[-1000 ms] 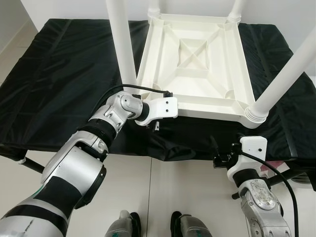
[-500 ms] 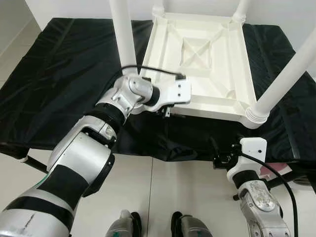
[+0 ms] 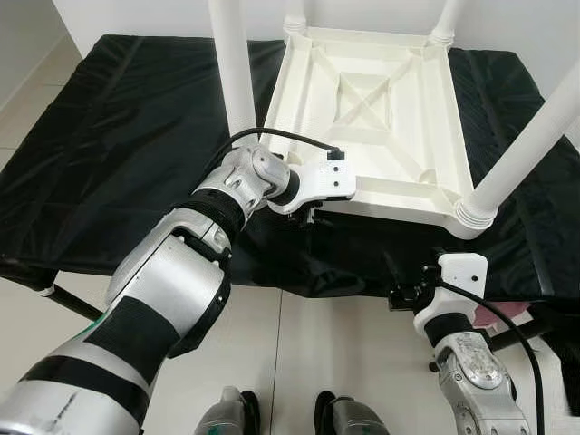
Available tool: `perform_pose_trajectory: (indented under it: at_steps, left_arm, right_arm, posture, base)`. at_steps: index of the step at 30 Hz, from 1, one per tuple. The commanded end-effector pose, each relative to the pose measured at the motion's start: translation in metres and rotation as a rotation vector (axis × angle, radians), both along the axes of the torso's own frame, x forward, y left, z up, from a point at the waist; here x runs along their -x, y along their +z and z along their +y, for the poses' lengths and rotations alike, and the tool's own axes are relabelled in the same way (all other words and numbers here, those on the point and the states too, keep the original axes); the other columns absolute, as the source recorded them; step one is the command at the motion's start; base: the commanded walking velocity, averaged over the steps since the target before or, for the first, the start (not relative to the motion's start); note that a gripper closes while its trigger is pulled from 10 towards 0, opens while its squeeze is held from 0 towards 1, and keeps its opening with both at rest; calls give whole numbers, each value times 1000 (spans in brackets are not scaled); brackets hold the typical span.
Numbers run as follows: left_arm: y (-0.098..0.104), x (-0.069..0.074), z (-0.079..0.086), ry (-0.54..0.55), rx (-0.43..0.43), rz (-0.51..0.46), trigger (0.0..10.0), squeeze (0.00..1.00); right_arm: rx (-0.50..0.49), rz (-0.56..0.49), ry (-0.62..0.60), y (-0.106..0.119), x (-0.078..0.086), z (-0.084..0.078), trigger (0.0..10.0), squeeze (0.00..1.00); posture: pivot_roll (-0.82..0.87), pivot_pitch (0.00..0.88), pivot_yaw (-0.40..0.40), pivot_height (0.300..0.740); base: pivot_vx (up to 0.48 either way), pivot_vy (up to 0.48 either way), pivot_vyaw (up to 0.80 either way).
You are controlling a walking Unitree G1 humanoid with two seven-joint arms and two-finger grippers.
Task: Building children table
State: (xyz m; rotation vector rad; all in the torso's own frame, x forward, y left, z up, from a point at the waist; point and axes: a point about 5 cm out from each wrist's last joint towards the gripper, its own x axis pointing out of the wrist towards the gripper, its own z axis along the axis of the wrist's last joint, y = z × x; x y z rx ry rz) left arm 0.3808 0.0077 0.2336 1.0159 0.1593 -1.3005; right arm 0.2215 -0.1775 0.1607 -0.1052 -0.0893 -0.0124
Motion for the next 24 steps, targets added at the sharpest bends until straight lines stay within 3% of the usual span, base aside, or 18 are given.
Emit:
perform_pose_trajectory:
  at_steps: [1,5,7,12,18,19,20,24]
  left_arm:
    - [3,-14,8,202,97,-176,9059,0]
    - [16,-14,7,185,157,-178,9529,0]
    - [25,-14,5,167,219,-173,9529,0]
    - [35,-13,3,160,273,-175,9922,0]
    - [26,-15,6,190,249,-178,10000,0]
    - [21,-17,8,241,250,-187,9882,0]
    - [18,-19,9,283,256,-195,9020,0]
    - [17,-20,10,313,263,-200,9294,0]
  right_arm:
    - [0,1,-3,0,3,1,10000,0]
    - [-5,0,-1,0,5,2,10000,0]
    - [15,6,66,0,6,9,10000,0]
    - [52,11,225,3,7,28,10000,0]
    - [87,-10,312,10,2,39,10000,0]
    - [92,-21,325,14,0,41,10000,0]
    - [94,-28,332,17,-1,42,10000,0]
    - [96,-33,337,20,-2,42,10000,0]
  posture:
    - [-112,174,73,740]
    - [-114,178,73,740]
    - [-117,181,71,740]
    - [-129,192,66,740]
    - [-134,207,54,740]
    - [-139,222,49,740]
    - [-147,239,44,740]
    - [-152,248,42,740]
  base:
    - [0,0,0]
    - [0,0,0]
    - [0,0,0]
    - [0,0,0]
    - [0,0,0]
    - [0,0,0]
    - [0,0,0]
    - [0,0,0]
